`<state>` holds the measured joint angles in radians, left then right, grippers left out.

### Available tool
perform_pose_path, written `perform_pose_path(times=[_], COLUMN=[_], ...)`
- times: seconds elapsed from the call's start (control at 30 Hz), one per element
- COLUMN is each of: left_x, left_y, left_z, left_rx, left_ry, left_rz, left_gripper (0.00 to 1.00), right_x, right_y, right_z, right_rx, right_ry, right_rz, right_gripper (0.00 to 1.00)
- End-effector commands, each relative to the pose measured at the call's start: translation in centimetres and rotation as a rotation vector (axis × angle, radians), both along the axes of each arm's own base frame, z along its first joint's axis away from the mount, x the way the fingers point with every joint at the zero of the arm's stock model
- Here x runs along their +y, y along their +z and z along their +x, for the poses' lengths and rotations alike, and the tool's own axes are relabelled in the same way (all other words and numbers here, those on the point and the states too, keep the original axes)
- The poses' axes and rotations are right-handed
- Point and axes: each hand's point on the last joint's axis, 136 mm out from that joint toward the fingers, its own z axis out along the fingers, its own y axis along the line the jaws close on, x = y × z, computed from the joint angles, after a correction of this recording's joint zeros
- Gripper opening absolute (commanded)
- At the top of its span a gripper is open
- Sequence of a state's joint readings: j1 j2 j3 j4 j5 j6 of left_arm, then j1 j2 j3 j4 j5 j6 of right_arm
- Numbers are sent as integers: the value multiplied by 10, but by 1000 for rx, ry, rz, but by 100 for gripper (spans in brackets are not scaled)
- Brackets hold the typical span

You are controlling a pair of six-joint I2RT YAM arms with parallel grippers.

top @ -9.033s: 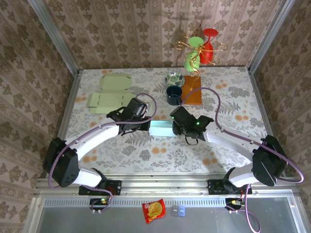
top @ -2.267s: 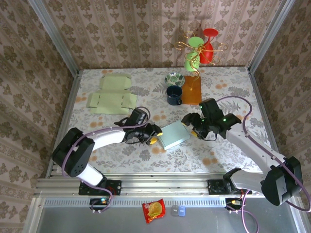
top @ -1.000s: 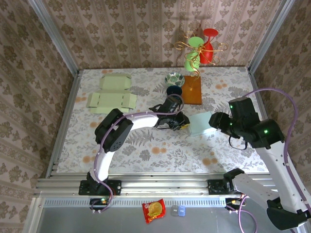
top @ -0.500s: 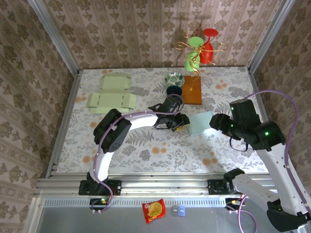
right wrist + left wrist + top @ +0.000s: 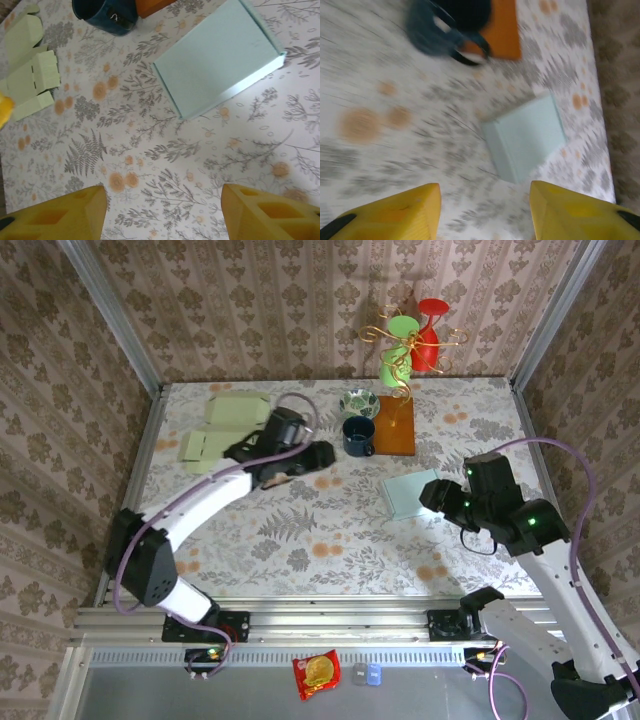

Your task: Fold the paper box

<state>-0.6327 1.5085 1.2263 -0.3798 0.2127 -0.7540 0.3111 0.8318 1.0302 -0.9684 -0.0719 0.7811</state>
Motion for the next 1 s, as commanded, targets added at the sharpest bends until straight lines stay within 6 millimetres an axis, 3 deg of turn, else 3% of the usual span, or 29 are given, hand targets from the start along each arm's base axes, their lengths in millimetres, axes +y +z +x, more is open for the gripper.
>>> perform_pose_path(times=[0.0, 0.1, 0.23, 0.37, 0.5, 0.63, 0.8, 0.97], left_x=[93, 157, 222, 257, 264, 260, 239, 219], left_y=[-43, -53, -71, -102, -137, -172, -198, -207], left_z=[15, 44, 82, 115, 140, 139, 114, 83], left_rx=[98, 155, 208, 260, 330, 406, 452, 477], left_ry=[130, 255, 423, 497, 469, 477, 474, 452], left_rz=[180, 208, 181, 154, 185, 177, 167, 159], left_gripper=[50, 47, 46, 45, 43, 40, 37, 35], right_x=[14, 23, 37, 48, 54, 56, 56, 60], right_y=[9, 8, 5, 1, -4, -7, -14, -17], right_z=[20, 30, 38, 40, 38, 34, 30, 31], right_rx=[-81, -100, -93, -86, -78, -71, -47, -37], right_ry=[3, 2, 21, 36, 28, 30, 35, 39], right_rz=[87, 121, 139, 144, 167, 168, 161, 171], right_gripper=[62, 61, 61, 61, 61, 61, 61, 61])
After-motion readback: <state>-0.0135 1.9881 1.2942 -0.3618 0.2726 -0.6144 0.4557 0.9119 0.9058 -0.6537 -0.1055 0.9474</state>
